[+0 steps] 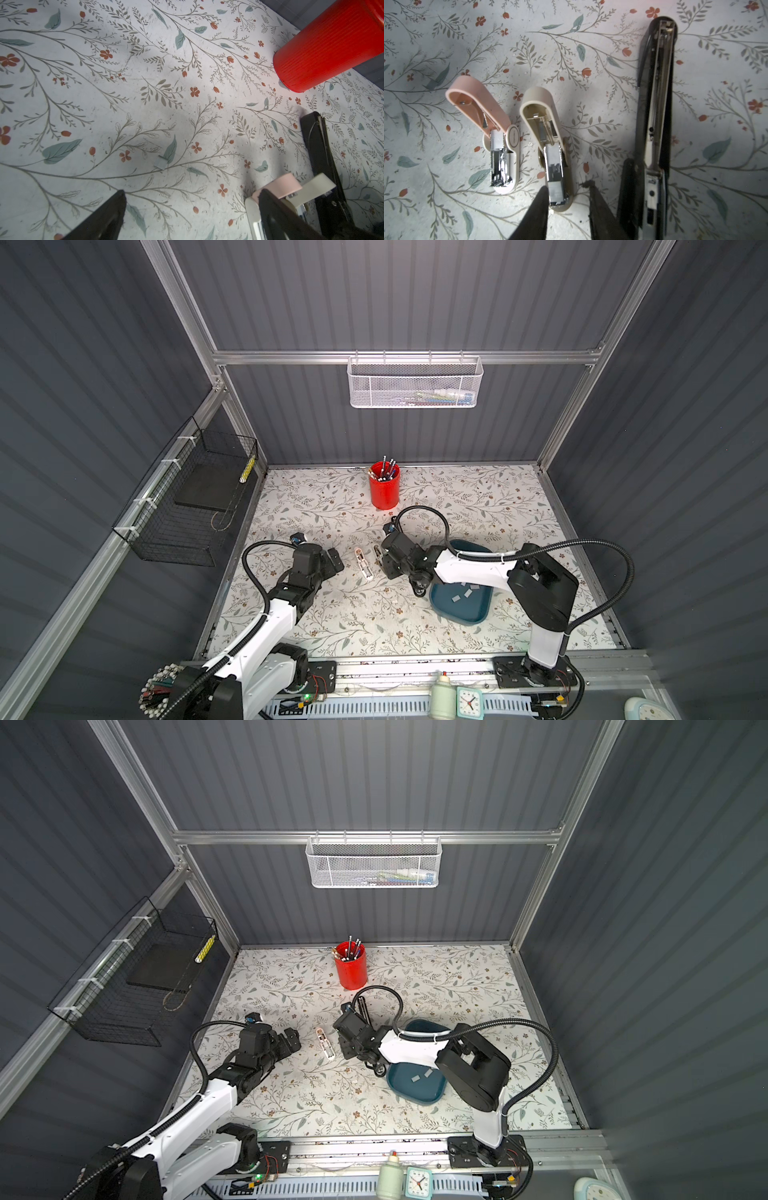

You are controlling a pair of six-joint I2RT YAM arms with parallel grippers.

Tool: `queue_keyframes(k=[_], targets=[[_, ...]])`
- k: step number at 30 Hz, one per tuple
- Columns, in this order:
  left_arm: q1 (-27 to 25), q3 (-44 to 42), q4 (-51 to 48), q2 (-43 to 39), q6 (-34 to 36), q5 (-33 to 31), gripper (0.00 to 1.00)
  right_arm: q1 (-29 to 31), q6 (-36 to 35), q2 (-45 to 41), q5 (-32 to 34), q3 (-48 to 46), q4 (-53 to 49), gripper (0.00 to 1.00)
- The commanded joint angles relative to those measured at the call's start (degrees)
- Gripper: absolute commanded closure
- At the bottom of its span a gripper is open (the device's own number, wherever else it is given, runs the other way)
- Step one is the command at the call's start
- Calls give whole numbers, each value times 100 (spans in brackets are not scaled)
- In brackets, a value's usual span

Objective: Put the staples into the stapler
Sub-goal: 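Lift the right gripper and move it over the teal tray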

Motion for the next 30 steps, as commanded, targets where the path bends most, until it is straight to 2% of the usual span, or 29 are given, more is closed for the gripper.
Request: queue_keyframes(k=[1,9,19,24,30], targets=[[50,139,-118,-63,40,-73,0,-33,25,143,-116,-15,-21,65],[54,143,-113,-53,31,-74,0,-33,152,445,-320,40,-52,67],[53,139,-131,-89,36,-72,0,-25,364,596,-211,97,-453,69],[54,137,-131,-114,33,-80,0,-7,372,340,-106,61,-555,69],[52,134,-179,-136,62,-211,0,10,323,-404,117,280,-946,64]])
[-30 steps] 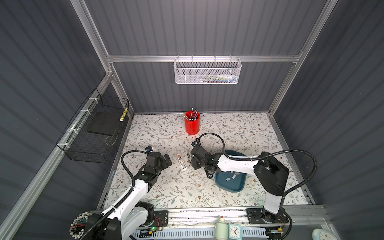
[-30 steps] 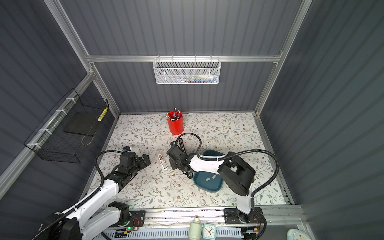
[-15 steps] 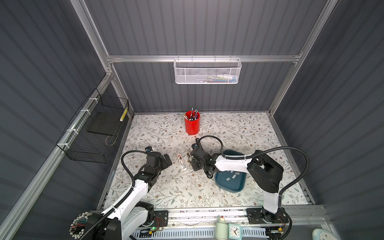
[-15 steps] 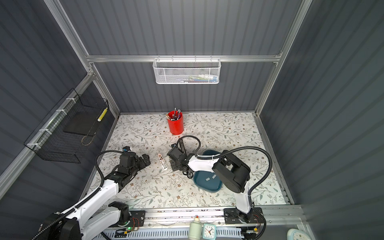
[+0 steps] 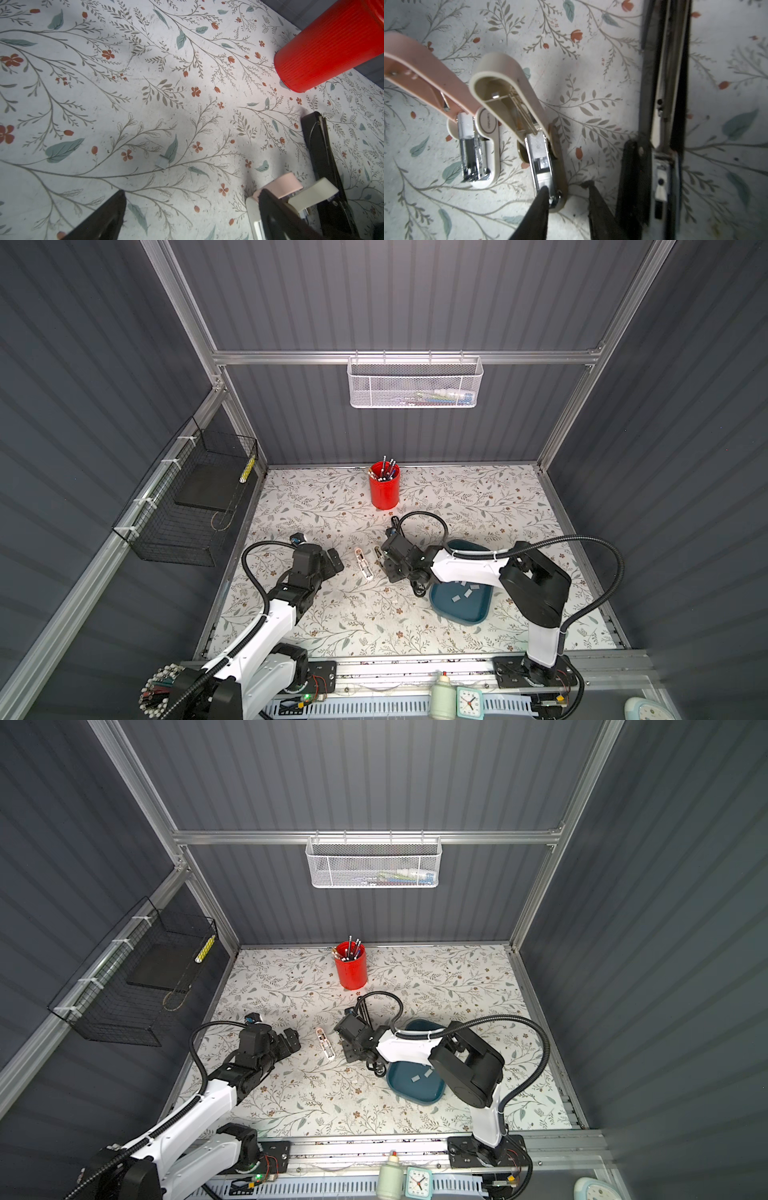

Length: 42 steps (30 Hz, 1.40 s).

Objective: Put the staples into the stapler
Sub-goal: 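Lift the right gripper and move it over the teal tray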

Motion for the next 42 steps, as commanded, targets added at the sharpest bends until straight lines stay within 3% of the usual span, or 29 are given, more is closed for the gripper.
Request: queue_keyframes(k=[1,7,12,19,31,36,42], targets=[[53,134,-117,-118,68,-187,0,25,22,-617,272,237,-481,64],[51,66,-60,-195,163,-328,0,-8,217,-1501,735,137,-1223,65],[48,6,-36,-506,298,-317,0,-270,1029,-2569,1209,-621,-2055,65],[47,-258,253,-1122,588,-153,0,-1283,1727,-3855,586,-2244,-1787,62],[47,-284,414,-982,802,-645,0,-2506,1296,-3096,-42,-2183,-1281,63],[47,-234,359,-884,803,-659,0,-2575,1298,-2738,-30,-1959,-1006,61],[47,-252,356,-909,800,-650,0,-2577,1777,-2517,89,-1993,-1096,64]])
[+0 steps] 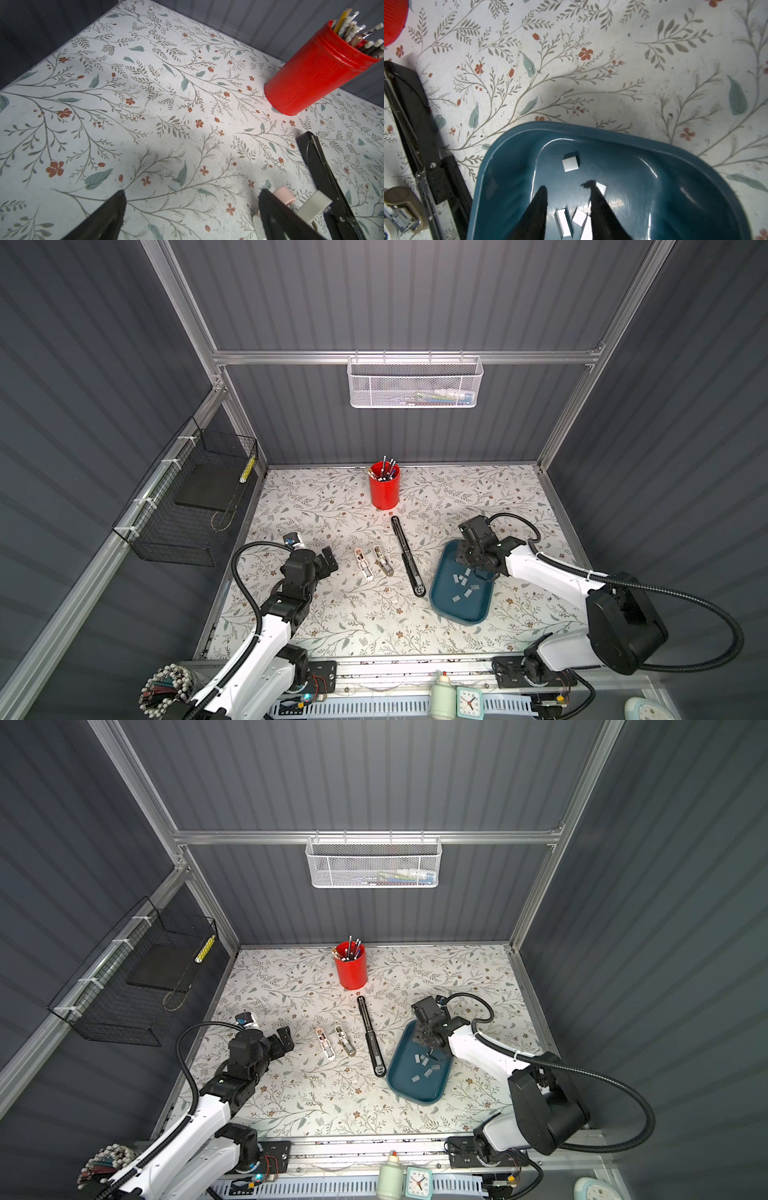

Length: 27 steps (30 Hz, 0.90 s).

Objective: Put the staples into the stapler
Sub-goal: 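Lift the right gripper and move it over the teal tray, then lower the right gripper into the teal tray onto a white staple strip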

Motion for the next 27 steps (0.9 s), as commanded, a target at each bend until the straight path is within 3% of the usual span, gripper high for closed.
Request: queue_keyframes(k=[1,10,17,27], targets=[[47,70,-28,2,95,-67,0,-6,438,-17,106,14,-255,64],[47,160,-336,88,-22,-144,0,-1,1992,-775,-8,-460,-1154,61],[47,166,-534,26,-68,-231,0,161,3124,-246,-464,-188,-1877,56],[43,166,-608,-18,-112,-273,0,300,3801,361,-389,-14,-2077,53]])
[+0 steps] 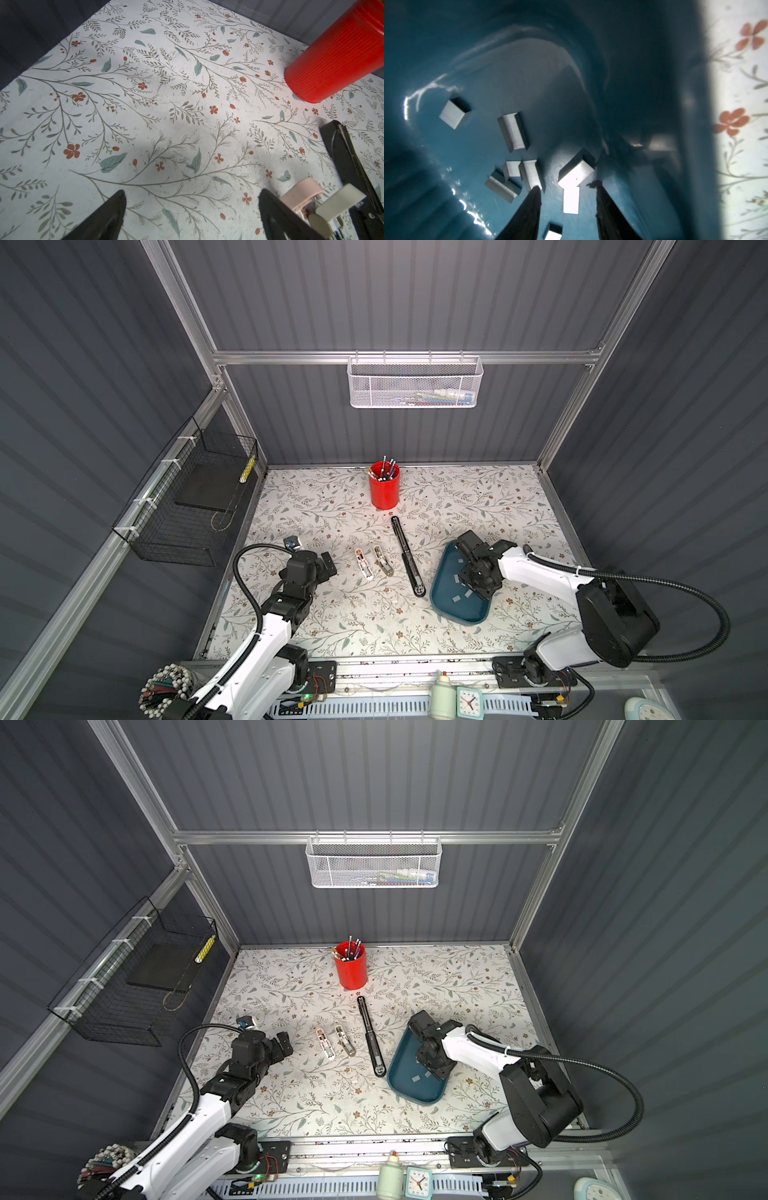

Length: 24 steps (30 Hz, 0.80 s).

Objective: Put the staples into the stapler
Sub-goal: 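Lower the right gripper into the teal tray onto a white staple strip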

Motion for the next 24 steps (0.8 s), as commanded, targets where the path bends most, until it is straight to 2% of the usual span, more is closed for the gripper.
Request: queue_keyframes(k=[1,12,18,24], targets=[[47,148,-116,-97,-77,-86,0,11,322,102,135,133,-291,53],[47,199,-128,53,-77,-149,0,-3,355,31,677,296,-645,52],[47,188,-133,21,-103,-129,0,-5,703,-82,623,27,-420,55],[47,161,-128,-38,-104,-103,0,-7,820,279,540,12,-138,57]])
